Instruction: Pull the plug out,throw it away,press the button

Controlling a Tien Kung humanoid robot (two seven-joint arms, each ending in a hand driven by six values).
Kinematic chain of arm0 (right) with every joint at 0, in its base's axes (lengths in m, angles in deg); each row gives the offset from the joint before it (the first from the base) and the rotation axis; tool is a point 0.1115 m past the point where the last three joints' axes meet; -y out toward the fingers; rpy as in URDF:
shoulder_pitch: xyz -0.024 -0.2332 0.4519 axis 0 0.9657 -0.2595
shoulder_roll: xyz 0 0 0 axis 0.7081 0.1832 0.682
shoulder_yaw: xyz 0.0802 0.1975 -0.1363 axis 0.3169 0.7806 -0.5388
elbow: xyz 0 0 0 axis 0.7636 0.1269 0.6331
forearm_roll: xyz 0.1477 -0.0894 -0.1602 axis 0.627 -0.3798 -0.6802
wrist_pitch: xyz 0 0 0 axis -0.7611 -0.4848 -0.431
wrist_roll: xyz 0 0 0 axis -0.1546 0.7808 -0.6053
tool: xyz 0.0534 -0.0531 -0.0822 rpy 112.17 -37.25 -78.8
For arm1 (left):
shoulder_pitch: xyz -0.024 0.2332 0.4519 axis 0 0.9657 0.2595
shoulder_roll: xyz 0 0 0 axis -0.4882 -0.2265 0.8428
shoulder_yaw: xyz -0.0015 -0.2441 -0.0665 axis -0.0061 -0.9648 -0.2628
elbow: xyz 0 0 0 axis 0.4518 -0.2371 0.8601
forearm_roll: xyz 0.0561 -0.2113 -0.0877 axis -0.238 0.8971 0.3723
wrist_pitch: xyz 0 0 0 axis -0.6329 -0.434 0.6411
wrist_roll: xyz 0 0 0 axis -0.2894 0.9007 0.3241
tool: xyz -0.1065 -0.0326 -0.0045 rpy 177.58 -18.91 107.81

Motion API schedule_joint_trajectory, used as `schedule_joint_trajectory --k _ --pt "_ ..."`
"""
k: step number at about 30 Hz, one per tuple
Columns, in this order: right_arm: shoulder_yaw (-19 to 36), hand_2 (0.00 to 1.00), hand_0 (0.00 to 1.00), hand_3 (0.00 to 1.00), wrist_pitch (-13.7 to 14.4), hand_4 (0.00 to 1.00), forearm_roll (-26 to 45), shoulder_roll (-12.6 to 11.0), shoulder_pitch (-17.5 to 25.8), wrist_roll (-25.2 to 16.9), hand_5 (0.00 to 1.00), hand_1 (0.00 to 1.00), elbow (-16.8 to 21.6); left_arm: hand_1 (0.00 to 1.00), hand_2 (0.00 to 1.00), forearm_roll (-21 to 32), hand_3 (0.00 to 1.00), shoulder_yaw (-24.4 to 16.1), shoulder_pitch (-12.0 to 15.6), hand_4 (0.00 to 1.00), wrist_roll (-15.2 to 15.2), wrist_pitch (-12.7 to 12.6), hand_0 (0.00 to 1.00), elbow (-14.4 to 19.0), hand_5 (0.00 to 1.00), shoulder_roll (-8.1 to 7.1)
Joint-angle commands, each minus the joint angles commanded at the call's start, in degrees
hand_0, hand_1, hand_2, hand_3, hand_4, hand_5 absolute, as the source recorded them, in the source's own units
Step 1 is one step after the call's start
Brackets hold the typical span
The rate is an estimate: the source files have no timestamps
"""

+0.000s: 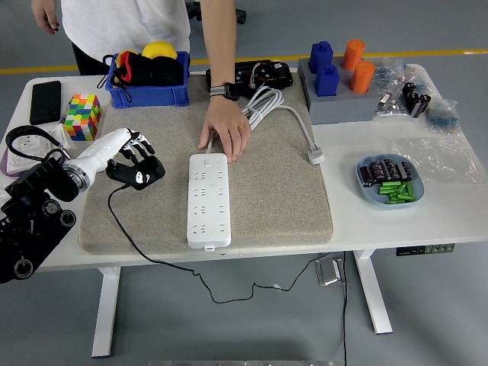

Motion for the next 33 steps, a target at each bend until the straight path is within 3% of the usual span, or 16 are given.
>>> schedule_joint_trajectory --k 2,3,9,10,15,16,21,22,27,28,33 --pt "0.05 0.742 0.785 0.744 0.02 0.797 0.02 -0.01 0.0 -0.01 0.78 0.745 -0.01 0.459 0.484 0.35 0.586 0.22 -0.07 0.75 -0.07 0.14 0.557 -0.14 0.002 -0.02" --pt "0.02 0.742 0.785 0.744 -0.01 0.797 -0.01 -0.03 0.0 -0.01 0.78 0.745 -0.01 0.481 0.517 0.94 0.618 0.37 -0.15 0.822 -0.17 0.27 0.59 -0.3 0.002 -0.02" --pt "-0.01 0.742 0.785 0.745 -0.04 0.797 0.02 0.0 0.0 -0.02 0.779 0.745 -0.03 0.481 0.517 4.08 0.618 0.78 -0.35 0.822 0.28 1.76 0.59 -1.0 0.002 -0.07" --pt "-0.02 0.742 0.785 0.744 -0.03 0.798 0.02 0.01 0.01 -0.02 0.78 0.745 -0.03 0.608 0.62 4.36 0.776 0.88 -0.38 0.882 0.64 2.17 0.649 -1.13 0.002 -0.07" --pt "-0.06 0.742 0.785 0.744 -0.06 0.798 0.01 0.02 0.05 -0.02 0.78 0.745 -0.05 0.608 0.62 4.69 0.776 1.16 -0.42 0.882 1.26 2.95 0.649 -1.5 0.002 -0.08" --pt "-0.06 0.742 0.785 0.744 -0.06 0.797 0.01 0.01 0.05 -0.02 0.78 0.745 -0.05 0.665 0.678 4.62 0.806 1.2 -0.43 0.952 1.32 2.98 0.679 -1.53 0.09 -0.08" --pt "-0.06 0.742 0.785 0.744 -0.08 0.797 -0.01 -0.02 0.09 -0.05 0.78 0.745 -0.03 0.665 0.678 4.18 0.806 1.15 -0.32 0.952 2.03 3.76 0.679 -1.45 0.09 -0.08" --pt "-0.07 0.742 0.785 0.743 -0.07 0.797 0.0 -0.01 0.12 -0.05 0.778 0.745 -0.03 0.752 0.748 4.28 0.859 1.02 -0.23 0.998 2.02 3.93 0.745 -1.25 0.297 -0.11" --pt "-0.07 0.742 0.785 0.743 -0.12 0.797 -0.01 0.03 0.07 -0.06 0.778 0.745 -0.07 0.752 0.748 6.43 0.859 0.52 -0.24 0.998 1.71 3.82 0.745 -0.2 0.297 -0.21" --pt "-0.09 0.742 0.785 0.743 -0.13 0.797 0.02 0.03 0.07 -0.07 0.779 0.745 -0.04 0.773 0.764 6.67 0.916 0.47 -0.23 0.998 1.65 3.74 0.766 0.0 0.434 -0.22" --pt "-0.01 0.742 0.785 0.743 -0.11 0.797 0.03 0.01 0.05 -0.09 0.779 0.745 -0.02 0.773 0.764 9.69 0.916 0.54 -0.18 0.998 -2.82 -0.43 0.766 1.53 0.434 -0.26"
